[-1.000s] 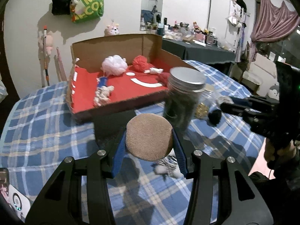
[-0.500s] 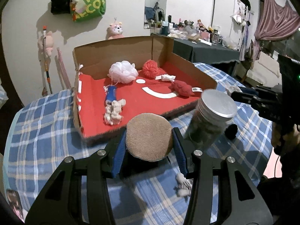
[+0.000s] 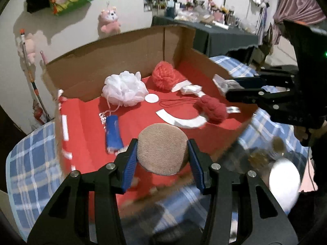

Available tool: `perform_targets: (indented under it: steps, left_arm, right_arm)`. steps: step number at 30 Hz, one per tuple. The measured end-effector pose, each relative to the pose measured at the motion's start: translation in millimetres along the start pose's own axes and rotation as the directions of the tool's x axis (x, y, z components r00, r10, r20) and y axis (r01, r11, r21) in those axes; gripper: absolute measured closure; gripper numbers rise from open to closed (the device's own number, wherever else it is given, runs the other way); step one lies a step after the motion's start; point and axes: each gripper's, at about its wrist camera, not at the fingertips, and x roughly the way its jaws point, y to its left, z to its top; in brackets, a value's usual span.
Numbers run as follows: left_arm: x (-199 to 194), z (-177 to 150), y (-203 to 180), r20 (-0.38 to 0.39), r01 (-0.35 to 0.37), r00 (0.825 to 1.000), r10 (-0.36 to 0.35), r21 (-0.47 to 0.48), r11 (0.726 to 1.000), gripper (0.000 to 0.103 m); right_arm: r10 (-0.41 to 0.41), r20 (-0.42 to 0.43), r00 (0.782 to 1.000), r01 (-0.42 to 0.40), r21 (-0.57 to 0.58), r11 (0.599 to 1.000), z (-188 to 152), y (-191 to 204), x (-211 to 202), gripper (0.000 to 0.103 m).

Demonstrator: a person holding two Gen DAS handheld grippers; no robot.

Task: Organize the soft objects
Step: 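Carry the tan pad and tissue toward the red box, then open both tools to drop the pad and tissue in the box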

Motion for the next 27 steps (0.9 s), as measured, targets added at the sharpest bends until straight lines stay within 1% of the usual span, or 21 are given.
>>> perform_targets:
  steps: [3,7,10,13,20,27]
  left_arm:
    - [26.5,14.9,6.9,-0.05,0.002,0.999,-0.002,0.006,1.0,0.058]
    - [59.4,29.4,14.9,-0.108,0.004,0.994,-0.003,0.006,1.0,0.058]
    - [80.3,38.8,22.0,-0.143,0.001,0.99,-0.002,-0.002,1.0,0.057]
    - [92.4,45.0,24.7,-0.164,-0.009,0.986,0.01,0.004,1.0,0.057]
    - [107.8,50.3,26.4,-0.195,-0.014,0.981,0.015,0.008,1.0,0.056]
    - [124.2,50.5,29.0,-0.222,-0.03,0.974,0.033,0.016,0.999,0.056]
  right_arm:
    - [0.003,-0.06,0.998,-0.004,-0.013,1.0,18.5,-7.6,32.0,0.078]
    - [-0.008,-0.147,0.989,0.007,-0.01,1.0,35.0,-21.3,80.0,0.078]
    - [0.002,-0.193,0.981,-0.001,0.005,1.0,40.8,-30.5,104.8,0.078]
    - [0.017,-0.229,0.973,-0.011,0.029,1.0,45.4,-38.7,124.8,0.078]
    - [0.045,-0.285,0.957,-0.024,0.077,0.997,49.4,-50.5,146.3,0.078]
    - [0.055,-0.328,0.943,-0.032,0.075,0.997,50.4,-47.4,156.6,0.078]
